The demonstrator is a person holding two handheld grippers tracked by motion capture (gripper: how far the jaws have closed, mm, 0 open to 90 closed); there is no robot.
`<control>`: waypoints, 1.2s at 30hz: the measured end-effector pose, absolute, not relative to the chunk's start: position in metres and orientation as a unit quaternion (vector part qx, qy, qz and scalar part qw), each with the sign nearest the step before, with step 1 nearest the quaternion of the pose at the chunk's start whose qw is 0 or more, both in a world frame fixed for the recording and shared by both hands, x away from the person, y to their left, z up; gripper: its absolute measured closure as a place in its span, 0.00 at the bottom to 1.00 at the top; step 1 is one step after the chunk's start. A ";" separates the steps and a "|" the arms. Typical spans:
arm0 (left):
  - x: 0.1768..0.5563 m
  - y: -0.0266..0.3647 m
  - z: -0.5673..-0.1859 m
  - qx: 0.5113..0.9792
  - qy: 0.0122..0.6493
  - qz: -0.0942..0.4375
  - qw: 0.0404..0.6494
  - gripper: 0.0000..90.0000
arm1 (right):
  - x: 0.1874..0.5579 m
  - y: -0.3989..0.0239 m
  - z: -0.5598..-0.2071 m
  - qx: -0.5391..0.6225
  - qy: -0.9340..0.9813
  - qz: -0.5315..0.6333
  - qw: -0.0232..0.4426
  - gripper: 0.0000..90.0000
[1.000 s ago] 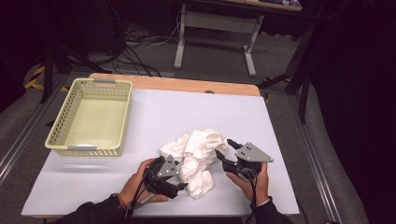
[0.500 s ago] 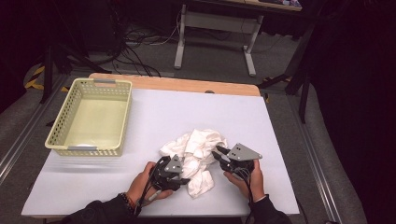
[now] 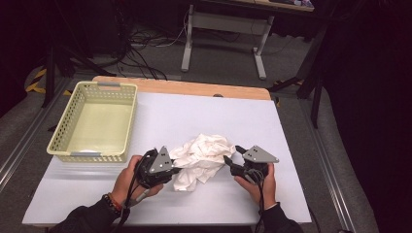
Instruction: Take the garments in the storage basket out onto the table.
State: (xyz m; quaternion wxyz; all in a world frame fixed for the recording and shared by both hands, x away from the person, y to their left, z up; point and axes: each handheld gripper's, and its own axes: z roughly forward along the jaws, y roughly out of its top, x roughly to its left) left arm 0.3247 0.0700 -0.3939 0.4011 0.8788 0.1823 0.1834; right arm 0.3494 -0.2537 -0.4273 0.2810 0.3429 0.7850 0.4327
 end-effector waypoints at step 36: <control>0.309 0.074 -0.380 0.864 0.176 0.143 0.449 0.48 | 0.270 -0.330 -0.415 0.429 0.714 0.442 0.333 0.96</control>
